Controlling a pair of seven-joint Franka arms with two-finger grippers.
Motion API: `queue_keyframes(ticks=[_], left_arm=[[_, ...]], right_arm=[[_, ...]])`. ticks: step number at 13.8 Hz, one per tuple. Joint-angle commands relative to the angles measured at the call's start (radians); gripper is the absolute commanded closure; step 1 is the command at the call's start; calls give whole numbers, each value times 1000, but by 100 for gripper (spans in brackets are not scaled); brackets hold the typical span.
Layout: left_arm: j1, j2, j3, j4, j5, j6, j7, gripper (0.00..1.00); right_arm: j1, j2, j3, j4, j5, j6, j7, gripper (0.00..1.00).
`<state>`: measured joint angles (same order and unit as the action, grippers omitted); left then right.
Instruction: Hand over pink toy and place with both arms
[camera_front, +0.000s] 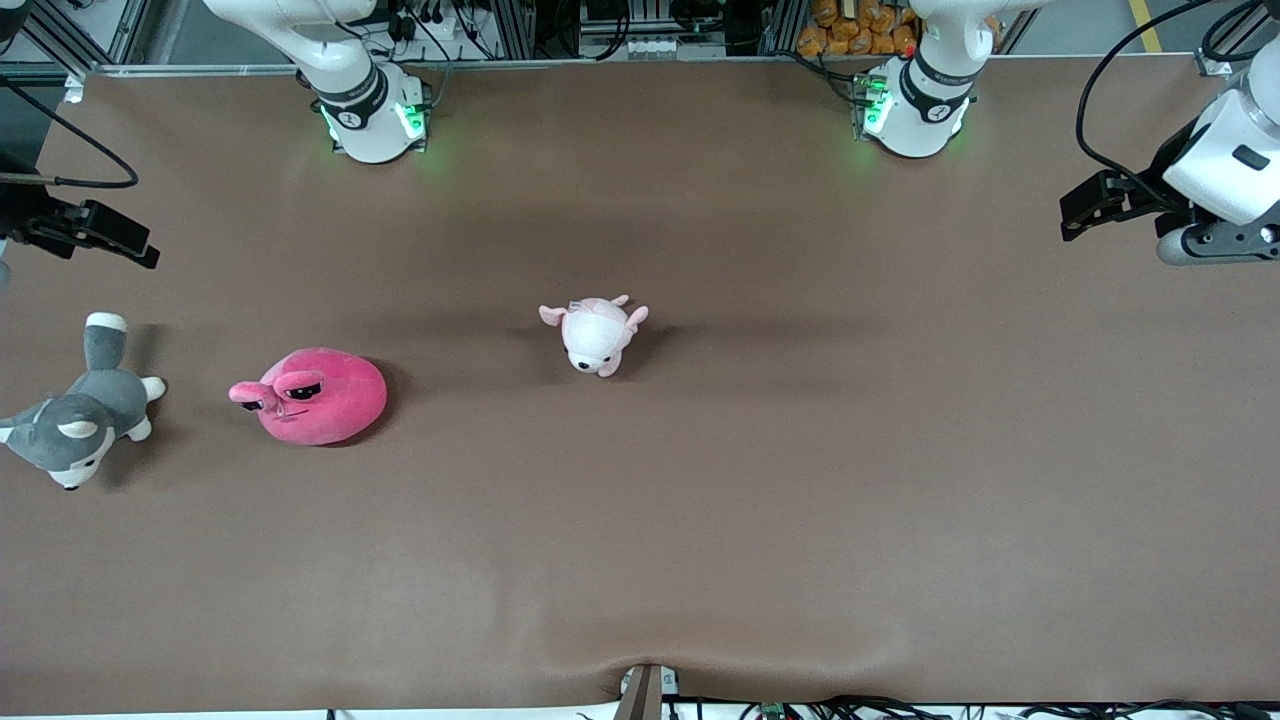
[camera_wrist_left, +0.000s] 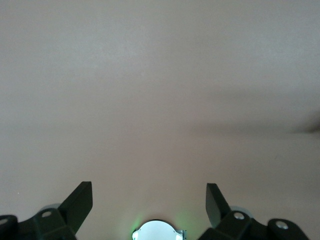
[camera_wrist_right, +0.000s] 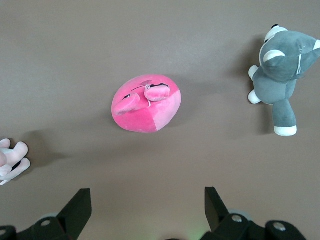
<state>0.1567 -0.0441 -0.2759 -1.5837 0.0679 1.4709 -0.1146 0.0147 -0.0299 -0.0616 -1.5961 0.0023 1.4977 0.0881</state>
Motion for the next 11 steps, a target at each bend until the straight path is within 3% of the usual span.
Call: queue_keyframes(ticks=[1, 11], left_arm=[[10, -4, -5, 28, 21, -11, 23, 0], [11, 15, 3, 96, -9, -43, 18, 0]], right_arm=[[-2, -21, 2, -15, 19, -10, -13, 0], [1, -28, 3, -13, 19, -10, -64, 0]])
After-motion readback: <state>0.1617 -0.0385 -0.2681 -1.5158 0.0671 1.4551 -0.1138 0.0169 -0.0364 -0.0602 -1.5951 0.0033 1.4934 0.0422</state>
